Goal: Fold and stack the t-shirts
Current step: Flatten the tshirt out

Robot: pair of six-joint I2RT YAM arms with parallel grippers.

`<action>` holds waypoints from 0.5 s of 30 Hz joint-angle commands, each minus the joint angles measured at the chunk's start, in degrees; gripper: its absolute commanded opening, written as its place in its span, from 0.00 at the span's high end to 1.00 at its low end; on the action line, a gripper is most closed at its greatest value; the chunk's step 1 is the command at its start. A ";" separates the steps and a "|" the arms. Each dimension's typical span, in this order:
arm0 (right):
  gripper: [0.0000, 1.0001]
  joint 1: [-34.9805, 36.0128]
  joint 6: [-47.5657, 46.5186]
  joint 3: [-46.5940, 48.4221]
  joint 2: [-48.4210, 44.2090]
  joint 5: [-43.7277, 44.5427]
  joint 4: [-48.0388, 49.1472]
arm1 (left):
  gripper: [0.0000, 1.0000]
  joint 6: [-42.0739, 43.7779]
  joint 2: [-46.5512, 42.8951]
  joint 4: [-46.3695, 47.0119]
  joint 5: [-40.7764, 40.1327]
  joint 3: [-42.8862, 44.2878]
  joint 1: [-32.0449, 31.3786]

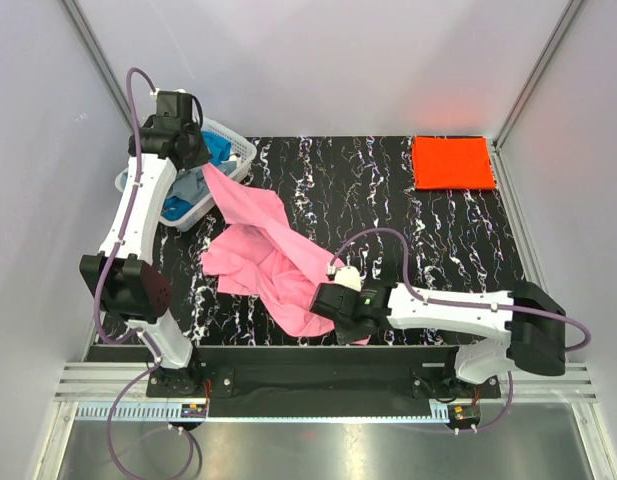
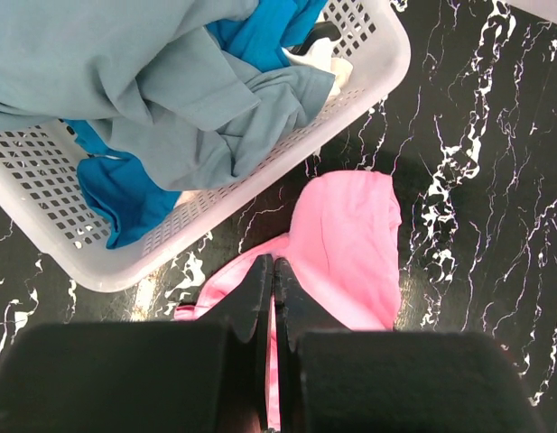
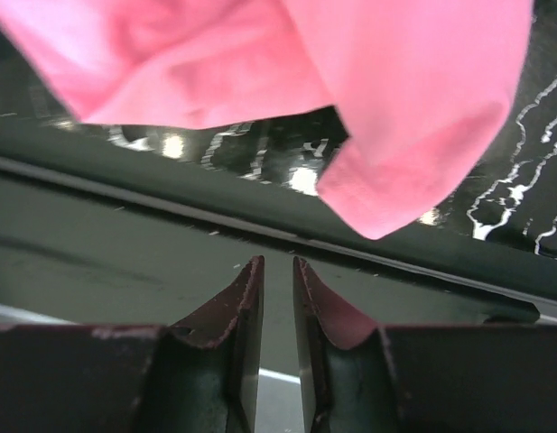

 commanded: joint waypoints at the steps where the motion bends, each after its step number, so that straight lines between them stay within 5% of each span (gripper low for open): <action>1: 0.73 0.28 2.84 -0.98 1.79 5.56 2.20 | 1.00 -0.23 0.24 0.03 -0.19 3.85 0.79; 15: 0.65 0.28 2.75 -7.22 8.83 6.10 7.20 | 1.00 0.82 0.86 0.55 -0.72 3.50 0.97</action>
